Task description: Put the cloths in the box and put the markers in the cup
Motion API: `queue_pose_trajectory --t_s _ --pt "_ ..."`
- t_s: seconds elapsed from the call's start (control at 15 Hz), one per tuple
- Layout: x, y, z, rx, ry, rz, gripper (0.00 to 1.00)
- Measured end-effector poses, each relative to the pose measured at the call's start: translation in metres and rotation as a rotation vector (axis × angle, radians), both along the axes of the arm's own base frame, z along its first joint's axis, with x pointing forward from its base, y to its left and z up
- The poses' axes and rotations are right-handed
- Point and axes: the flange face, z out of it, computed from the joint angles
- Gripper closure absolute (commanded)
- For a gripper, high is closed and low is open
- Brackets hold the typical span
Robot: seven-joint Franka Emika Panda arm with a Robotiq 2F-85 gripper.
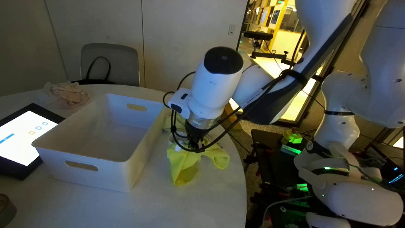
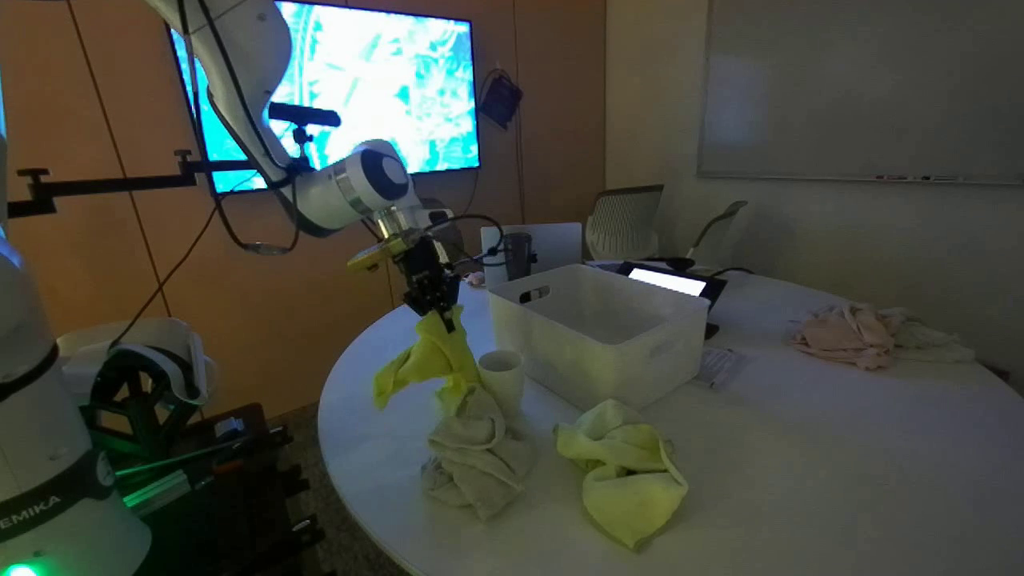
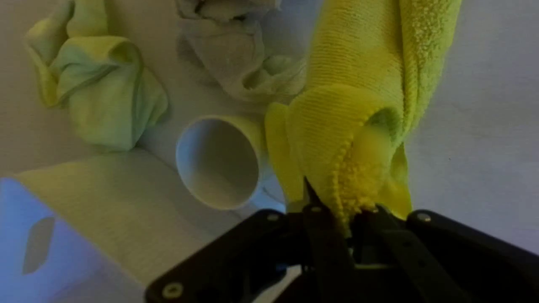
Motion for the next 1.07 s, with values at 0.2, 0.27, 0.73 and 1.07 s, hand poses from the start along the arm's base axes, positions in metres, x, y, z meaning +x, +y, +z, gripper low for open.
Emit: queue_pose_trajectory --t_s 0.2,0.27,0.73,1.07 --pt "-0.004 0.033 0.051 -0.007 -0.06 0.044 0.95" --pt "-0.005 0.042 0.065 -0.007 -0.078 0.055 0.95" --pt "0.003 0.066 0.121 0.0 -0.149 0.091 0.94" --pt "0.009 0.058 0.123 0.017 -0.094 0.105 0.57"
